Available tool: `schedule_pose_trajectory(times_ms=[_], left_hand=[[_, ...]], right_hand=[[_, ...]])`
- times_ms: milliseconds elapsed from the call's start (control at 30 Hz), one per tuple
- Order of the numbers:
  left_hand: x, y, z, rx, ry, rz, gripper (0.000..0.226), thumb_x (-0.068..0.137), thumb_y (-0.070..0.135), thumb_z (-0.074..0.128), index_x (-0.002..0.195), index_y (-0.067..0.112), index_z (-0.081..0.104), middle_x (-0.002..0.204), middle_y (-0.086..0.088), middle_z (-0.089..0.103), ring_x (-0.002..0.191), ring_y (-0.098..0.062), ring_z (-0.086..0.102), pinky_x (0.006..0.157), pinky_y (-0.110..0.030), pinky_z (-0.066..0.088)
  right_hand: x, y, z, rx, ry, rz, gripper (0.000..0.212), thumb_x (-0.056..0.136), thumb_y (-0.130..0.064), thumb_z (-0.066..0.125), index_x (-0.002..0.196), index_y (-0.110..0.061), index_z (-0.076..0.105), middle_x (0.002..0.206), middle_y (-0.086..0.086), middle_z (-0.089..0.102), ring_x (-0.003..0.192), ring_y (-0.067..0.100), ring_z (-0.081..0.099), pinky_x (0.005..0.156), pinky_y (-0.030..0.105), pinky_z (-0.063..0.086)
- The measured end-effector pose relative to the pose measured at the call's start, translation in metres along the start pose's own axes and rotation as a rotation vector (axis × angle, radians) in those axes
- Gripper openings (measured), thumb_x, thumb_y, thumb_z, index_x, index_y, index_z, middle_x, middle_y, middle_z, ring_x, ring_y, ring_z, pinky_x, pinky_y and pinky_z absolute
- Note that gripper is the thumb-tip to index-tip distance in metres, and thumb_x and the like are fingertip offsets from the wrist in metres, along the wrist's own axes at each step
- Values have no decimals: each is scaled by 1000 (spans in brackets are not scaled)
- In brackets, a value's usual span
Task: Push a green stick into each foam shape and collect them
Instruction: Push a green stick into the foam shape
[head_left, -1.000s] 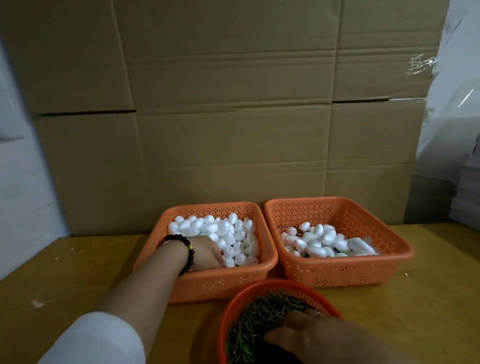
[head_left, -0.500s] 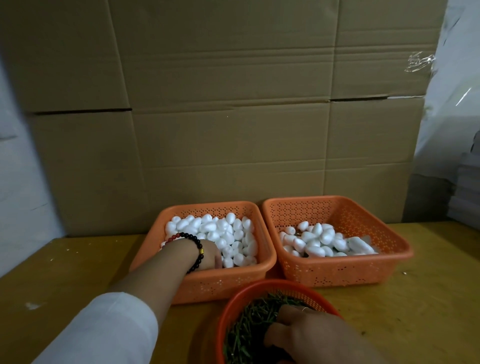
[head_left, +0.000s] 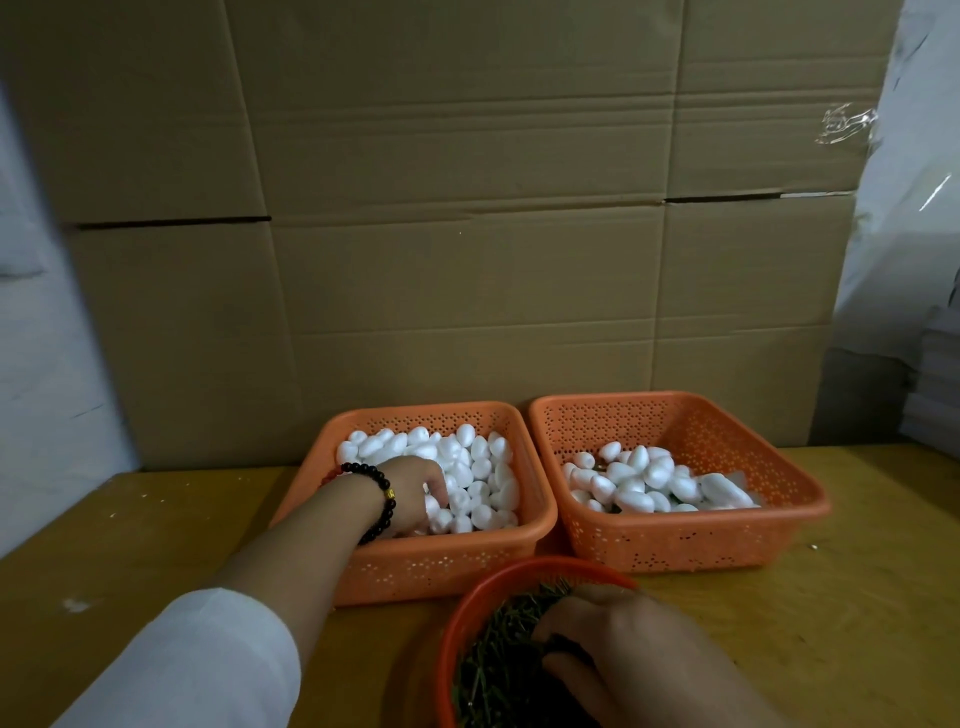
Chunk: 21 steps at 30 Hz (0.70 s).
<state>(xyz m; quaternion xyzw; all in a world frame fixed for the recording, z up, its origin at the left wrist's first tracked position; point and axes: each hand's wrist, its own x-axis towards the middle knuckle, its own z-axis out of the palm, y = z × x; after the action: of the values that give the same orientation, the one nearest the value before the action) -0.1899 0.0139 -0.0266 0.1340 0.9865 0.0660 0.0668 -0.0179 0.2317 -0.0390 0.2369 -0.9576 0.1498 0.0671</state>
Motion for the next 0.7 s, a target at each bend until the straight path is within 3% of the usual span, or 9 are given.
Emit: schedule_pose_trajectory(times_ms=[67, 167, 200, 300, 400, 533, 700], left_hand=[[1, -4, 0, -119, 57, 0, 25, 82, 28, 61, 100, 44, 59, 120, 9, 45, 119, -16, 40, 96, -35, 45], [0, -6, -2, -506, 19, -36, 35, 83, 11, 56, 109, 34, 58, 104, 0, 59, 99, -18, 61, 76, -31, 57], [-2, -6, -2, -602, 1, -48, 37, 83, 9, 56, 112, 32, 58, 103, -1, 61, 98, -18, 63, 79, -33, 58], [-5, -7, -4, -647, 7, -47, 35, 80, 12, 64, 100, 40, 56, 109, 8, 61, 108, -10, 57, 96, -35, 50], [-8, -5, -4, -742, 60, -52, 40, 78, 9, 70, 108, 31, 54, 107, 5, 62, 99, -13, 62, 83, -31, 53], [-20, 5, -3, -1035, 160, -12, 37, 76, -5, 69, 102, 17, 57, 108, -6, 63, 95, -22, 67, 66, -25, 52], [-50, 14, -2, -1276, 383, 107, 29, 82, -7, 65, 99, 16, 64, 105, -3, 65, 80, -12, 64, 70, -27, 52]], right_hand=[[0, 3, 0, -9, 23, -15, 37, 93, -40, 48, 130, -41, 50, 130, -23, 52, 125, -1, 42, 105, 18, 28], [0, 3, -1, 8, 59, -22, 41, 91, -35, 53, 131, -44, 48, 132, -26, 52, 125, -8, 39, 107, 15, 25], [1, 4, -1, 23, 63, -22, 41, 89, -34, 55, 129, -44, 50, 129, -27, 54, 123, -9, 41, 105, 14, 28], [2, 4, -1, 39, 46, -2, 37, 88, -38, 58, 125, -43, 55, 122, -26, 59, 116, -9, 48, 101, 13, 34], [1, 6, 0, 73, 70, 43, 39, 84, -41, 63, 122, -41, 56, 113, -23, 63, 106, -5, 56, 90, 8, 41], [-3, 7, -3, 153, 73, 151, 27, 76, -45, 72, 99, -36, 61, 81, -21, 64, 89, -1, 62, 79, 13, 48], [-3, 7, -4, 199, 37, 199, 25, 65, -48, 79, 78, -41, 60, 71, -18, 64, 80, -2, 63, 74, 13, 49]])
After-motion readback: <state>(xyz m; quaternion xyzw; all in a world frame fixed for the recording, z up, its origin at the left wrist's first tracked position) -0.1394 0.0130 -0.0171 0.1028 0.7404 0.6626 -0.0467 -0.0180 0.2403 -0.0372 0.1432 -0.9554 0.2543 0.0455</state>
